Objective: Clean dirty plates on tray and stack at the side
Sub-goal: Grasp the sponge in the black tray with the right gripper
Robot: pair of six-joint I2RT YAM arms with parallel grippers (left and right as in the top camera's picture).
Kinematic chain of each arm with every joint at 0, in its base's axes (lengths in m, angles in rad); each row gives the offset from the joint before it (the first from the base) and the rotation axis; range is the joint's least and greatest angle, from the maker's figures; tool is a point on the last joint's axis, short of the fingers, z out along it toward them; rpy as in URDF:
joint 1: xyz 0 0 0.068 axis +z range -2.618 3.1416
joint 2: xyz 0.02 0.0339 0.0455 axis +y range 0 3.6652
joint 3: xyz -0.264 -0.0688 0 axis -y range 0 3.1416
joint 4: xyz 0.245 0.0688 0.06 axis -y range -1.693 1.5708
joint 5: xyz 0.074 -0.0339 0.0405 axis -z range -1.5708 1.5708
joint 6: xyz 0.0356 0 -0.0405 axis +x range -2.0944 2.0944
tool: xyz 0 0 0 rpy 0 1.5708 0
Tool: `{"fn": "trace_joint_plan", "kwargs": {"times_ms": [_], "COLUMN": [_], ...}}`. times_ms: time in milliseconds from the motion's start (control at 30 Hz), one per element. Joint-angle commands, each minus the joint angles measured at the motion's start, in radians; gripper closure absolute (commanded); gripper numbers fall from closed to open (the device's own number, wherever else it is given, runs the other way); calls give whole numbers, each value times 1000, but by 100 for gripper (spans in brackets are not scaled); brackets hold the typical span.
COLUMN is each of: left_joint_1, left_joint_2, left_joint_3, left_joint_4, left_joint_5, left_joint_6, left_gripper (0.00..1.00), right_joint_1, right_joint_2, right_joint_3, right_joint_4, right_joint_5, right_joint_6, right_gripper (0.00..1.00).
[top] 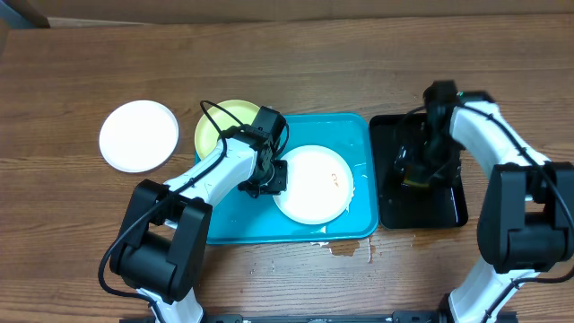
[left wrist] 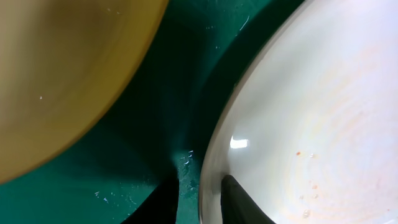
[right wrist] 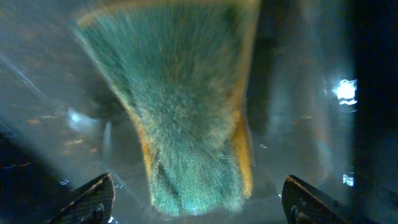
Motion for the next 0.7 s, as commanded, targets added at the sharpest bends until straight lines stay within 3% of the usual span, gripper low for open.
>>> {"fn": "trace_joint_plan", "kwargs": {"times_ms": [0,100,167,200,233,300,367,433,467,533,667], "left_joint_1": [-5,-5,-5,-5,-5,-5,-5,-5,-5,-5,-5], "left_joint_2": [17,17,17,17,17,17,17,17,17,17,17], "left_joint_3": [10,10,10,10,10,10,10,10,10,10,10], "left_joint_4": [3,3,3,3,3,3,3,3,3,3,3], "left_joint_5": [11,11,11,11,11,11,11,11,11,11,11], "left_joint_6": [19,19,19,19,19,19,19,19,19,19,19], "left_gripper": [74,74,74,74,74,73,73,71,71,71,71], "right_joint_1": [21,22,21,21,21,21,20,19,19,19,19], "right_joint_2": [-20,-20,-22,-22,-22,-22,-22,-22,-22,-22,-14], "right_joint_3": [-96,-125,-120,-111,-83,-46,-4,32,54,56,30], "right_joint_4": [92,131,126,114,73,18,-23,-37,-22,31,166], "right_joint_5": [9,9,9,9,8,9,10,10,10,28,145], "right_joint_6": [11,11,11,10,0,-1,-5,-8,-25,-30,-29], "right_gripper": [27,96,96,92,66,41,31,30,18,8,7]}}
